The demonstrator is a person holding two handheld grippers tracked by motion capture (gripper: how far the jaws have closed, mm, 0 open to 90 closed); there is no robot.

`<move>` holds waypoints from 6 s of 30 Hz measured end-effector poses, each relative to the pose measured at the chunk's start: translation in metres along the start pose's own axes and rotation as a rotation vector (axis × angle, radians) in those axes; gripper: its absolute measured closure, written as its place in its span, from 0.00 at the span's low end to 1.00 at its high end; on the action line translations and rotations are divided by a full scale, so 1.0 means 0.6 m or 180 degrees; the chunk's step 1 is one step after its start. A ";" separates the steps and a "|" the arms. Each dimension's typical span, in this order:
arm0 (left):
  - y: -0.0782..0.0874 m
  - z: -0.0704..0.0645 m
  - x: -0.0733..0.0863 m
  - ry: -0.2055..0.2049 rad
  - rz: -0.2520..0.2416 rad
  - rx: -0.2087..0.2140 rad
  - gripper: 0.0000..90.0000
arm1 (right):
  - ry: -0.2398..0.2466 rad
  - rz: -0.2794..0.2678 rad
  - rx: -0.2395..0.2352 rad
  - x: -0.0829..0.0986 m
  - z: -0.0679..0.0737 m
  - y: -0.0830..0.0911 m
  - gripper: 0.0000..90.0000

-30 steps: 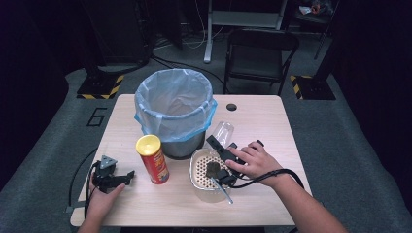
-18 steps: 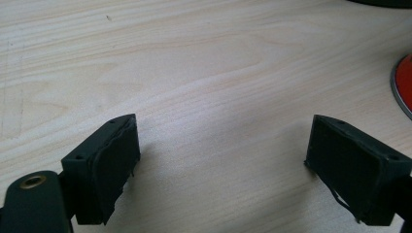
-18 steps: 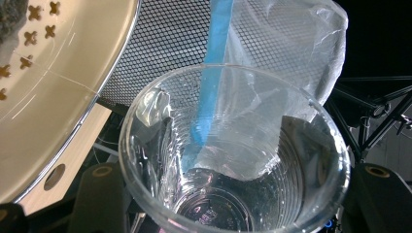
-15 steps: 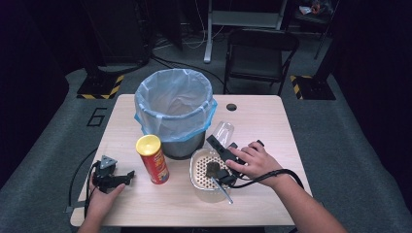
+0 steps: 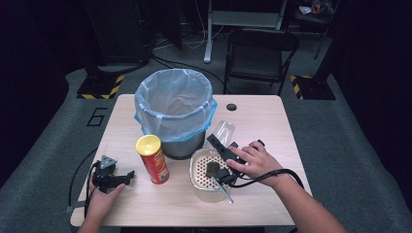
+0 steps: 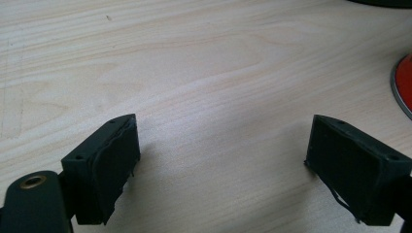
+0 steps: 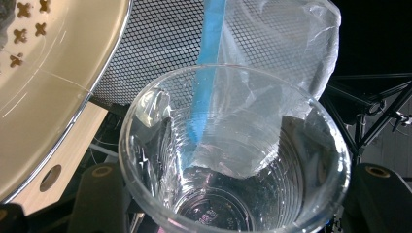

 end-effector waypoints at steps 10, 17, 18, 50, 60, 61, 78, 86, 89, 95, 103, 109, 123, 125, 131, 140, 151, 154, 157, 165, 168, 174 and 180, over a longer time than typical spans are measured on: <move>0.000 0.000 0.000 0.0000 -0.0003 0.0001 0.13 | -0.0016 -0.0022 -0.0005 -0.002 -0.001 -0.001 0.39; 0.000 0.000 -0.001 0.0012 -0.0012 0.0004 0.13 | -0.0096 0.0031 0.0052 -0.002 -0.002 0.001 0.39; 0.000 0.000 0.000 0.0002 -0.0004 0.0001 0.13 | -0.0133 0.0009 0.0047 -0.002 -0.003 0.001 0.39; -0.001 0.000 0.000 0.0000 -0.0007 0.0002 0.13 | -0.1813 -0.0012 -0.0035 0.014 -0.022 0.009 0.39; 0.000 0.000 0.000 -0.0003 0.0000 0.0001 0.13 | -0.3388 -0.0068 0.0026 0.036 -0.038 0.011 0.39; -0.001 0.000 0.000 -0.0001 -0.0007 0.0003 0.13 | -0.3594 -0.0093 0.0006 0.040 -0.039 0.010 0.39; 0.000 0.000 0.000 0.0005 0.0010 0.0001 0.13 | -0.5991 -0.0749 -0.0926 0.086 -0.060 0.016 0.39; 0.000 -0.002 0.000 0.0040 -0.0004 0.0010 0.13 | -0.6135 -0.0780 -0.1122 0.096 -0.076 0.020 0.39; 0.001 -0.003 0.001 0.0037 0.0010 0.0015 0.13 | -0.6173 -0.0813 -0.1160 0.099 -0.082 0.020 0.39; 0.001 -0.004 0.001 -0.0025 0.0006 0.0023 0.13 | -0.6300 -0.0874 -0.1317 0.097 -0.094 0.023 0.39; 0.002 -0.004 0.002 -0.0032 0.0035 0.0038 0.13 | -0.6297 -0.0849 -0.1390 0.100 -0.115 0.023 0.39; 0.002 -0.004 0.001 -0.0027 0.0014 0.0029 0.13 | -0.6275 -0.0881 -0.1397 0.098 -0.128 0.022 0.39; 0.001 -0.004 0.001 -0.0027 0.0010 0.0025 0.13 | -0.6237 -0.0940 -0.1422 0.091 -0.152 0.018 0.39; 0.003 -0.005 0.002 -0.0033 0.0044 0.0045 0.13 | -0.6237 -0.0947 -0.1432 0.090 -0.155 0.017 0.39; 0.001 -0.004 0.001 -0.0026 0.0002 0.0025 0.13 | -0.6249 -0.0953 -0.1446 0.091 -0.169 0.015 0.39; 0.002 -0.004 0.002 -0.0032 0.0030 0.0035 0.13 | -0.6252 -0.0971 -0.1459 0.107 -0.220 -0.009 0.39; 0.002 -0.005 0.001 -0.0017 0.0023 0.0040 0.13 | -0.6260 -0.1018 -0.1513 0.134 -0.296 -0.077 0.39; 0.002 -0.004 0.001 -0.0024 0.0022 0.0039 0.13 | -0.6257 -0.0953 -0.1482 0.141 -0.310 -0.109 0.39; 0.002 -0.004 0.001 -0.0036 0.0029 0.0044 0.13 | -0.6298 -0.0895 -0.1435 0.146 -0.316 -0.139 0.39; 0.002 -0.005 0.001 -0.0018 0.0038 0.0066 0.13 | -0.6247 -0.0662 -0.1360 0.145 -0.302 -0.212 0.38; 0.002 -0.005 0.001 -0.0007 0.0032 0.0063 0.13 | -0.6240 -0.0568 -0.1380 0.141 -0.294 -0.230 0.38; 0.002 -0.005 0.002 -0.0022 0.0052 0.0071 0.13 | -0.6294 -0.0438 -0.1330 0.142 -0.280 -0.260 0.37; 0.002 -0.005 0.002 -0.0022 0.0053 0.0070 0.13 | -0.6302 -0.0285 -0.1423 0.135 -0.254 -0.287 0.37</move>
Point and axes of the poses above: each handheld gripper's, and its own axes: y roughly backward along the jaws, x roughly out of its underside, z roughly to its left, the point moved 8 cm from there along -y, roughly forward along the jaws
